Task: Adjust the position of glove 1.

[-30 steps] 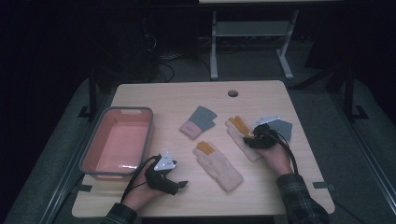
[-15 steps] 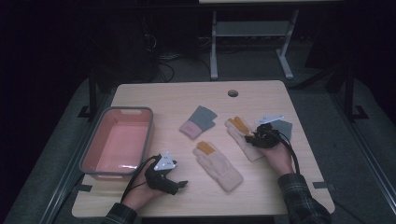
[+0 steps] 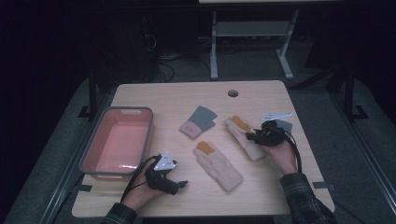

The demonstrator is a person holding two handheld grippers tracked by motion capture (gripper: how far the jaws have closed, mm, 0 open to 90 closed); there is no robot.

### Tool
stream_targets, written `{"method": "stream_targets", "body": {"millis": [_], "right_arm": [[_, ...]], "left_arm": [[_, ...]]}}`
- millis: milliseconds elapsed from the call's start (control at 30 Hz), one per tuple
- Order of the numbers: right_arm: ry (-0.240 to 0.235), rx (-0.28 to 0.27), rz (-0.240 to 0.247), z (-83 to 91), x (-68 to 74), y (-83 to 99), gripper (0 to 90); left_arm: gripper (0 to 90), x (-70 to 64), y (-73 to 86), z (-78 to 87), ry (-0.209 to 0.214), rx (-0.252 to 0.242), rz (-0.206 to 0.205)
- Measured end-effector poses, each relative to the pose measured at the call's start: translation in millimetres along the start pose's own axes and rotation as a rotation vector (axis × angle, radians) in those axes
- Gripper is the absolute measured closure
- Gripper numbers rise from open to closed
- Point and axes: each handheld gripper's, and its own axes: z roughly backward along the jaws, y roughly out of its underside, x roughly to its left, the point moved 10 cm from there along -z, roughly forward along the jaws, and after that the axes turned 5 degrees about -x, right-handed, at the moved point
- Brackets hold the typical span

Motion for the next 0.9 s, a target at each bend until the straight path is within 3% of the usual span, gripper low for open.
{"method": "stream_targets", "body": {"millis": [200, 700, 900], "right_arm": [[-0.02, 0.025, -0.007, 4.1, 5.0, -1.3, 67.4], [-0.078, -0.004, -0.01, 15.9, 27.8, -10.3, 67.0], [-0.096, -0.005, 0.019, 19.9, 40.5, -11.4, 66.9]], "left_arm": [[12.5, -0.1, -0.2, -0.2, 0.001, -0.003, 0.003], [12.5, -0.1, -0.3, -0.3, 0.003, -0.003, 0.0], [12.5, -0.2, -0.2, -0.3, 0.003, -0.001, -0.004]]}}
